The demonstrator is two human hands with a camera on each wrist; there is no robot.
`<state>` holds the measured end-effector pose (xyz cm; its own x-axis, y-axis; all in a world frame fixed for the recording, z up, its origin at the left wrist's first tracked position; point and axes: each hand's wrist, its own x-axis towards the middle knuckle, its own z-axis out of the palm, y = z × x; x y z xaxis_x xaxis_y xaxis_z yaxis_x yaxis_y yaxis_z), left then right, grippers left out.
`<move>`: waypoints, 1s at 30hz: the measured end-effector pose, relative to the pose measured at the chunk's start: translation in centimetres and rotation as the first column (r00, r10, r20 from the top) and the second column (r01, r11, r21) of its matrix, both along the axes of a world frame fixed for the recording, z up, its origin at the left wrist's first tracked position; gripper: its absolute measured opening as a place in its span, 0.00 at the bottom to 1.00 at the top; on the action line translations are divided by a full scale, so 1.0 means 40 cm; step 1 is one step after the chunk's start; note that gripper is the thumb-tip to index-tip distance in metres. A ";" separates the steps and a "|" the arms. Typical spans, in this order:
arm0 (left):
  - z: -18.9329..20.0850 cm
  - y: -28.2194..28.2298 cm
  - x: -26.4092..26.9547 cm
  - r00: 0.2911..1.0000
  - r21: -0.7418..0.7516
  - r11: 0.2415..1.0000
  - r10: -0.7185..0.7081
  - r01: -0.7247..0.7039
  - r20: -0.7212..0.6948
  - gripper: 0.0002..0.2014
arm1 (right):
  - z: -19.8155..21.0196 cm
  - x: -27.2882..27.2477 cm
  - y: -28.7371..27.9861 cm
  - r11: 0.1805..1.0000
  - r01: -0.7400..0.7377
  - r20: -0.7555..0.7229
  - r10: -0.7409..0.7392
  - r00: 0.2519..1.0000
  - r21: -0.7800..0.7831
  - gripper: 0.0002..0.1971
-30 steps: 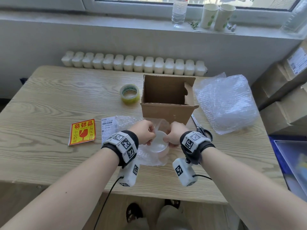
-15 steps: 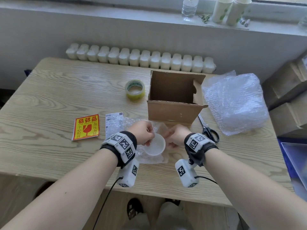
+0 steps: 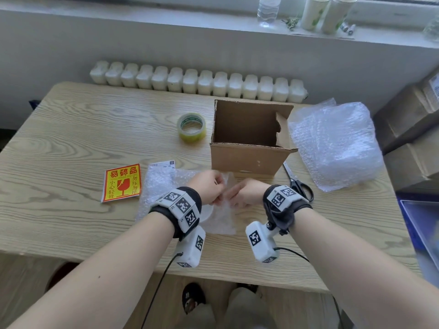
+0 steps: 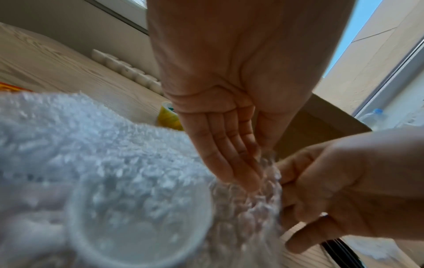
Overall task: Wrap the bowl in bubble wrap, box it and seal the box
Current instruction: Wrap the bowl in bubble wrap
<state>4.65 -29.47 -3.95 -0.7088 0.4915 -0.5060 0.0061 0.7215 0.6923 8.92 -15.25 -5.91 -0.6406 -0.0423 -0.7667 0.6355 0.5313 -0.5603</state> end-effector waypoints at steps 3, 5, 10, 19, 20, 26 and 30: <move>-0.008 -0.045 -0.025 0.995 0.011 0.995 0.102 -0.102 0.001 0.09 | 0.005 0.003 0.025 0.998 0.064 -0.027 -0.064 0.998 -0.018 0.14; -0.015 -0.082 -0.042 0.990 -0.032 0.990 0.133 -0.135 -0.045 0.09 | 0.005 0.004 0.026 0.987 0.137 0.049 -0.133 0.990 -0.088 0.22; -0.033 -0.151 -0.067 0.979 -0.152 0.976 0.130 -0.155 -0.158 0.05 | -0.016 -0.002 -0.030 0.987 -0.033 0.070 0.022 0.997 0.156 0.39; -0.074 -0.272 -0.091 0.955 -0.323 0.905 0.224 -0.278 -0.194 0.13 | -0.044 -0.039 -0.127 0.964 0.261 0.019 -0.262 0.965 0.059 0.13; -0.077 -0.285 -0.090 0.955 -0.351 0.890 0.247 -0.290 -0.163 0.17 | -0.036 -0.044 -0.128 0.967 0.237 0.011 -0.239 0.971 0.092 0.13; -0.109 -0.338 -0.081 0.908 -0.306 0.864 0.419 -0.400 -0.007 0.36 | -0.032 -0.049 -0.138 0.958 0.263 0.054 -0.271 0.961 0.114 0.17; -0.121 -0.347 -0.081 0.898 -0.269 0.876 0.432 -0.399 0.076 0.42 | -0.046 -0.042 -0.165 0.985 0.123 0.140 -0.140 0.980 0.125 0.15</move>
